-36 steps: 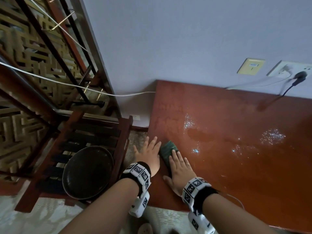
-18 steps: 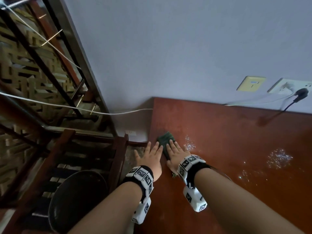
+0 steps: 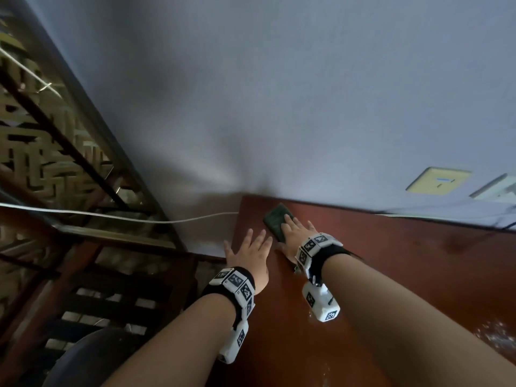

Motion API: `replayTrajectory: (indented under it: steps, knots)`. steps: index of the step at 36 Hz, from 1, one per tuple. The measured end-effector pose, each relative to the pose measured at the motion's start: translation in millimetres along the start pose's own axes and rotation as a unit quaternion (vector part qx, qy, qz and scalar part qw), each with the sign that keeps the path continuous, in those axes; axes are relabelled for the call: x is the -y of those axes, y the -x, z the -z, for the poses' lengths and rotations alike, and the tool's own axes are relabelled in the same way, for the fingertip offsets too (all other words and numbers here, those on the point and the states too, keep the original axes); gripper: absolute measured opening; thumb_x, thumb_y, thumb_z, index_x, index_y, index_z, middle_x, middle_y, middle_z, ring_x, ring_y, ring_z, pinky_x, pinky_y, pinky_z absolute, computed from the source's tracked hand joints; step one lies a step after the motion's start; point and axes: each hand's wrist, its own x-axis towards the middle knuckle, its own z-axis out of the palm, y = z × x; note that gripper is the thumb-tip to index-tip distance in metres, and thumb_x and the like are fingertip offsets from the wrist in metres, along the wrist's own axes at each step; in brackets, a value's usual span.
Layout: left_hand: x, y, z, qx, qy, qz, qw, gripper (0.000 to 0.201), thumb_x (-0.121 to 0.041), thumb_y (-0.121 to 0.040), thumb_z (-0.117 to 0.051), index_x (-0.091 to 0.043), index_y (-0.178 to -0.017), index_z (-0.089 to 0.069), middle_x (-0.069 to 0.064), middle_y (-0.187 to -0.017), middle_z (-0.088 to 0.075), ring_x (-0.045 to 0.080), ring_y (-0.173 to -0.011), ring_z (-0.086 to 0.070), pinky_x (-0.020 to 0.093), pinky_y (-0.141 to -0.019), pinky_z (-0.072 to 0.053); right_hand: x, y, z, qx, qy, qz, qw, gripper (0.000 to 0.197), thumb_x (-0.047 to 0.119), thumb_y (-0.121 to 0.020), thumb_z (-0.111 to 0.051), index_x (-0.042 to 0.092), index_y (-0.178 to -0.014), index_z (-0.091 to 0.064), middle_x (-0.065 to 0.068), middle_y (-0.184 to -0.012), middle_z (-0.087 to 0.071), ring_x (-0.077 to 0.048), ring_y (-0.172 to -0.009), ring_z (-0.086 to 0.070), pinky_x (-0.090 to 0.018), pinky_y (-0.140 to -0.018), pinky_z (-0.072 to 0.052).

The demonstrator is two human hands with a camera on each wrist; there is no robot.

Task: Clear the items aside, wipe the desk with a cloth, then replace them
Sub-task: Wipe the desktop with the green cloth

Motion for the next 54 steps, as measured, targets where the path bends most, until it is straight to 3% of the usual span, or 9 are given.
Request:
replayTrajectory:
  steps: [8, 17, 21, 28, 37, 42, 45, 49, 54]
  knots:
    - [-9.5, -35.6, 16.0, 0.005, 0.001, -0.012, 1.0, 0.066, -0.021, -0.103, -0.037, -0.031, -0.158, -0.002, -0.013, -0.165, 0.013, 0.017, -0.151, 0.018, 0.07, -0.115, -0.001, -65.1, -21.9, 33.5, -0.019, 0.028, 0.046, 0.998, 0.091, 0.002, -0.074, -0.059, 0.021, -0.151, -0.015, 0.01, -0.158, -0.016, -0.016, -0.148, -0.005, -0.045, -0.119, -0.003]
    - [-14.4, -44.6, 7.6, 0.034, 0.004, -0.016, 0.999, 0.062, -0.019, -0.103, -0.036, -0.029, -0.158, -0.008, -0.01, -0.167, 0.004, 0.015, -0.153, 0.003, 0.065, -0.118, -0.005, -91.7, -30.2, 15.9, 0.004, 0.031, 0.109, 0.994, 0.117, -0.018, -0.063, -0.064, 0.031, -0.153, -0.007, 0.011, -0.159, 0.012, -0.02, -0.146, 0.014, -0.041, -0.117, 0.002]
    - [-10.3, -45.2, 9.7, 0.048, 0.005, -0.026, 0.998, 0.063, -0.021, -0.104, -0.036, -0.03, -0.159, -0.005, -0.01, -0.166, 0.006, 0.015, -0.153, 0.004, 0.062, -0.119, -0.005, -100.4, -32.6, 15.6, -0.02, -0.011, 0.105, 0.994, 0.103, -0.017, -0.073, -0.054, 0.035, -0.151, -0.013, 0.01, -0.16, 0.007, -0.02, -0.147, 0.012, -0.041, -0.117, 0.004]
    - [-8.5, -47.2, 9.9, 0.074, 0.034, -0.028, 0.996, 0.067, -0.018, -0.103, -0.039, -0.031, -0.159, -0.005, -0.012, -0.166, 0.009, 0.015, -0.153, 0.008, 0.06, -0.12, -0.005, -93.3, -28.6, -14.3, -0.111, -0.032, 0.085, 0.99, 0.059, 0.032, -0.1, -0.038, 0.043, -0.149, -0.008, 0.015, -0.159, 0.006, -0.02, -0.147, 0.01, -0.041, -0.117, 0.003]
    - [-7.0, -40.9, 13.1, 0.072, 0.022, -0.004, 0.997, 0.067, -0.016, -0.102, -0.036, -0.027, -0.159, -0.004, -0.011, -0.166, 0.006, 0.012, -0.153, 0.003, 0.059, -0.12, -0.004, -83.6, 8.7, -38.8, -0.139, -0.049, 0.165, 0.975, 0.054, 0.026, -0.099, -0.044, 0.041, -0.147, -0.025, 0.018, -0.157, -0.01, -0.02, -0.146, -0.015, -0.035, -0.117, -0.015]
    - [-7.5, -32.9, 9.6, 0.123, -0.033, 0.019, 0.992, 0.084, -0.01, -0.096, -0.045, -0.031, -0.157, 0.009, -0.007, -0.164, 0.022, 0.019, -0.152, 0.014, 0.062, -0.119, 0.0, -84.6, 24.6, -32.2, -0.115, -0.017, 0.171, 0.978, 0.069, -0.002, -0.088, -0.046, 0.035, -0.145, -0.035, 0.014, -0.155, -0.026, -0.014, -0.105, -0.038, -0.027, -0.096, -0.039]
    - [-3.2, -34.4, 11.6, 0.151, -0.043, 0.005, 0.988, 0.083, -0.015, -0.099, -0.044, -0.033, -0.157, 0.012, -0.005, -0.163, 0.024, 0.021, -0.152, 0.016, 0.061, -0.119, 0.002, -89.2, 27.9, -19.4, -0.11, -0.044, 0.129, 0.985, 0.063, -0.005, -0.09, -0.044, 0.029, -0.143, -0.041, 0.005, -0.145, -0.045, -0.017, -0.1, -0.044, -0.024, -0.093, -0.04]
    - [-1.4, -38.0, 20.5, 0.172, -0.049, -0.006, 0.984, 0.068, -0.032, -0.105, -0.035, -0.033, -0.157, 0.007, -0.005, -0.164, 0.02, 0.021, -0.152, 0.013, 0.064, -0.118, 0.002, -114.2, 18.0, -9.6, -0.246, -0.182, 0.023, 0.952, 0.049, 0.007, -0.092, -0.046, 0.025, -0.138, -0.05, -0.015, -0.116, -0.064, -0.032, -0.107, -0.057, -0.029, -0.096, -0.041]
    - [-3.0, -38.9, 25.7, 0.189, -0.041, -0.002, 0.981, 0.068, -0.042, -0.105, -0.037, -0.035, -0.157, 0.006, -0.008, -0.164, 0.021, 0.02, -0.152, 0.014, 0.064, -0.118, 0.002, -124.1, 3.9, 1.4, -0.092, -0.085, -0.032, 0.992, 0.064, 0.038, -0.098, -0.043, 0.026, -0.153, -0.012, 0.005, -0.16, -0.004, -0.028, -0.146, -0.01, -0.035, -0.117, -0.012]
